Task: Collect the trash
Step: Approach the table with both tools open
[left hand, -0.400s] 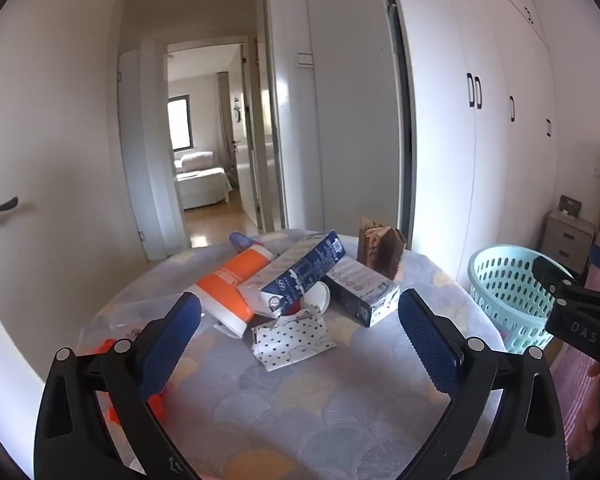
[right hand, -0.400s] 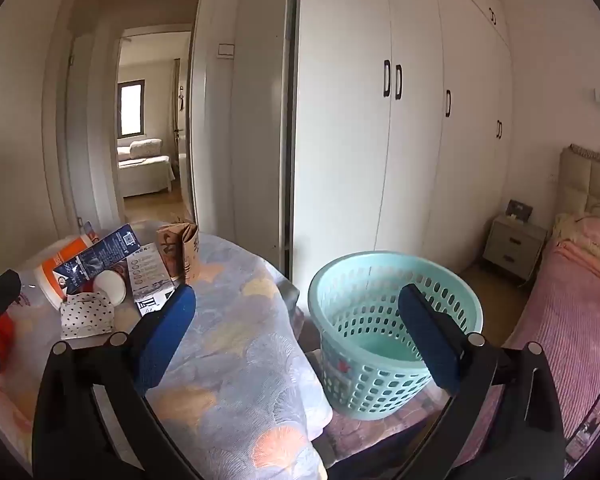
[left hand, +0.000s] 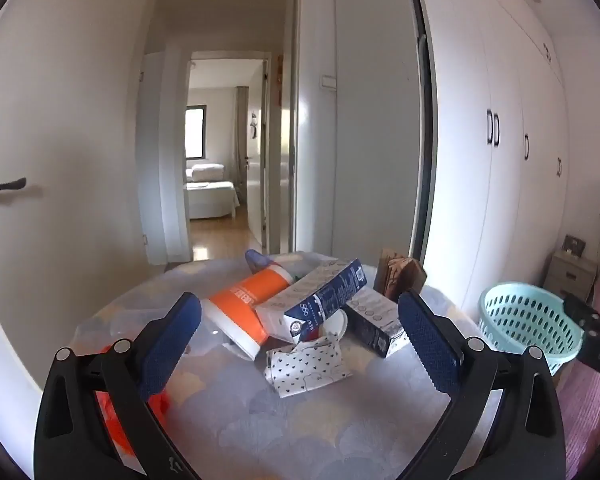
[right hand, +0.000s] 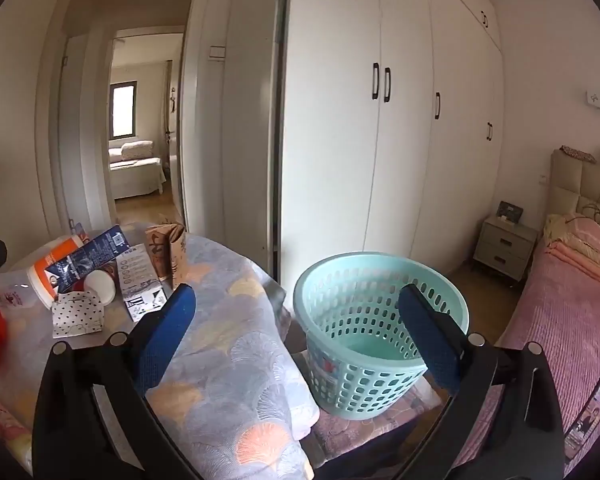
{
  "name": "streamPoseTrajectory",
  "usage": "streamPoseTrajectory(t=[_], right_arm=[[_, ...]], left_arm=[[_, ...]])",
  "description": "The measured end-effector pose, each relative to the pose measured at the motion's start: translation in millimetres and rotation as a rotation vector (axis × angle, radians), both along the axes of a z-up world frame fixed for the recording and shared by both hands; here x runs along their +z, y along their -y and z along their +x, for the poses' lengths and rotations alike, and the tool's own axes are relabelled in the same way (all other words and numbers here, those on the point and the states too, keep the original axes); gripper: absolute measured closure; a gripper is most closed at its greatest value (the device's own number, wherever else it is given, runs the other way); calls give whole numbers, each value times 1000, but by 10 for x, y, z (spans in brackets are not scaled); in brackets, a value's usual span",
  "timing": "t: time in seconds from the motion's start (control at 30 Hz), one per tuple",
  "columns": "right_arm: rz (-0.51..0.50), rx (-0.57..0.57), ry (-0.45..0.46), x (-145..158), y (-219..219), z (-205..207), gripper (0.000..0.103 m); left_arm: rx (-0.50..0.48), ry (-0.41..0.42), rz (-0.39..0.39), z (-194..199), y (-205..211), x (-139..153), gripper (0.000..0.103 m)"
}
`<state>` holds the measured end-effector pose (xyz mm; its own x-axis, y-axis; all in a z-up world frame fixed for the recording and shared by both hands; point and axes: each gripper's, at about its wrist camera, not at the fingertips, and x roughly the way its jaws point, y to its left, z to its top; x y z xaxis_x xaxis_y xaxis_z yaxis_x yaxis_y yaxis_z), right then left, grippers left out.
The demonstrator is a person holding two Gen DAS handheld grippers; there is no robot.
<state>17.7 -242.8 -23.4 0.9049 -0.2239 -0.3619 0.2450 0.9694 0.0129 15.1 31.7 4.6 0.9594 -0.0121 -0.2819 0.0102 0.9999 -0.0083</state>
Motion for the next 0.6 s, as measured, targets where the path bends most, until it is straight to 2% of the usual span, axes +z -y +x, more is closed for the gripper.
streamPoseTrajectory(t=[0.1, 0.2, 0.33, 0.6], right_arm=[[30, 2, -25, -48, 81, 66, 6], [25, -2, -39, -100, 64, 121, 6], [19, -2, -49, -156, 20, 212, 6], [2, 34, -69, -205, -113, 272, 6]], left_arm=[[-5, 23, -3, 79, 36, 3, 7], [-3, -12, -17, 179, 20, -40, 7], [-11, -16, -38, 52, -19, -88, 7], [-47, -19, -5, 199, 136, -132, 7]])
